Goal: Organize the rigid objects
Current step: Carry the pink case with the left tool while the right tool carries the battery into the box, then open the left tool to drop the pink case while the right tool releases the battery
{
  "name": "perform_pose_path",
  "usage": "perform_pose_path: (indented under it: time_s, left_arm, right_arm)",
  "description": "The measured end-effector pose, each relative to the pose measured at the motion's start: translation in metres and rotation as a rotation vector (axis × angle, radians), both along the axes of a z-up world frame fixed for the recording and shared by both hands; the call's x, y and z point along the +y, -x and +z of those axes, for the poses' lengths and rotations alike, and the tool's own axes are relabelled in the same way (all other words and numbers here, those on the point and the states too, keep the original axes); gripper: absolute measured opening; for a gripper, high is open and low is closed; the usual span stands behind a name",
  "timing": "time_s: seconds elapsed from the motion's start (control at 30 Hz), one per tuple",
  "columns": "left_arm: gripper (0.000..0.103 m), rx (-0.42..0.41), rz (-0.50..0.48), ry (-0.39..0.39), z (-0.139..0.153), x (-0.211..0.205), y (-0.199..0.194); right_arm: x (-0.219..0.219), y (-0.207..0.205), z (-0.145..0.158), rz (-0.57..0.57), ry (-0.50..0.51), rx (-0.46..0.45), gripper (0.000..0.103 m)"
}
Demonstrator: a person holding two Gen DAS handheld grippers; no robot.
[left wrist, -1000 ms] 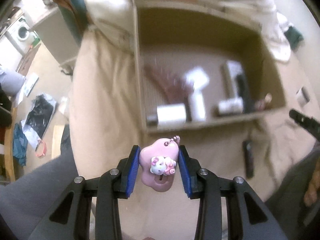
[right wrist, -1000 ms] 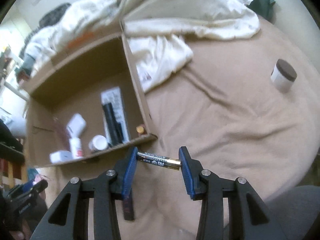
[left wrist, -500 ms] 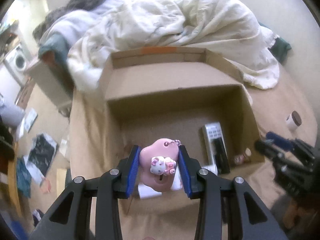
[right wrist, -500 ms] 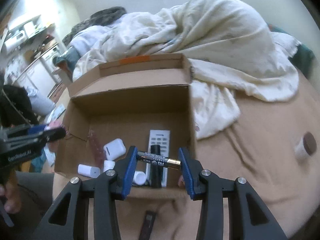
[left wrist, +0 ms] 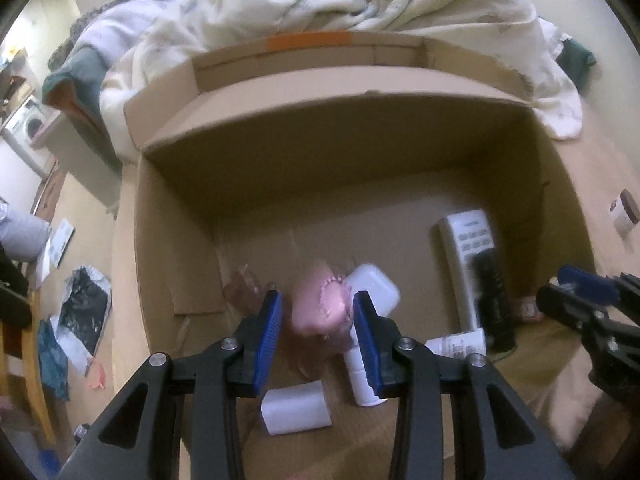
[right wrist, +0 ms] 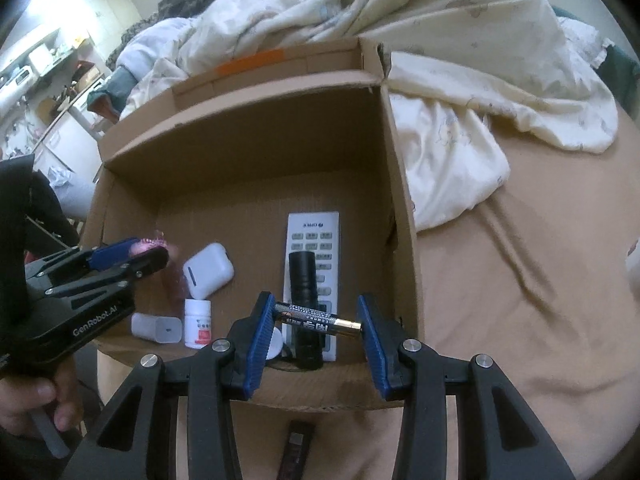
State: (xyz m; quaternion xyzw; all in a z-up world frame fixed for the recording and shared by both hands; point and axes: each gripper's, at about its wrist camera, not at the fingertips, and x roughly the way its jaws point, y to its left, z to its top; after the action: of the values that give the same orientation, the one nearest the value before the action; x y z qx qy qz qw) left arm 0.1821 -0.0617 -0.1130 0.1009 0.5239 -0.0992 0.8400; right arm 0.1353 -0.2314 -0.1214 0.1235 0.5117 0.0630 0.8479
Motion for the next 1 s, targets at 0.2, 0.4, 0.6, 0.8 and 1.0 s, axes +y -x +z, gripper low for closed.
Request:
perform_pose_path:
  time_s: [0.2,0.4,0.6,0.8,1.0]
  left_arm:
    - [0.033,0.012,0.010,0.003,-0.005,0.001,0.000]
    - [0.040,-0.012,0.000,-0.005,0.001,0.000,0.004]
    - [0.080,-0.071,0.016,-0.010,0.018,0.004,0.008]
    - [0.083,-0.082,0.031,0.011,0.023,0.012,0.016]
    - [0.083,-0.087,0.062,0.034,0.031,0.022,0.025]
  right_arm:
    - [0.005,0.000,-0.001,0.016,0.010,0.001,0.044]
    - [-0.003,0.000,0.005,-0.014,-0.030,-0.025,0.058]
    - [-0.007,0.001,0.019,-0.038,-0.070,-0.097,0.083]
    - [-0.010,0.006,0.025,-0.048,-0.083,-0.122,0.099]
    - [-0.013,0.013,0.030,-0.057,-0.099,-0.155,0.099]
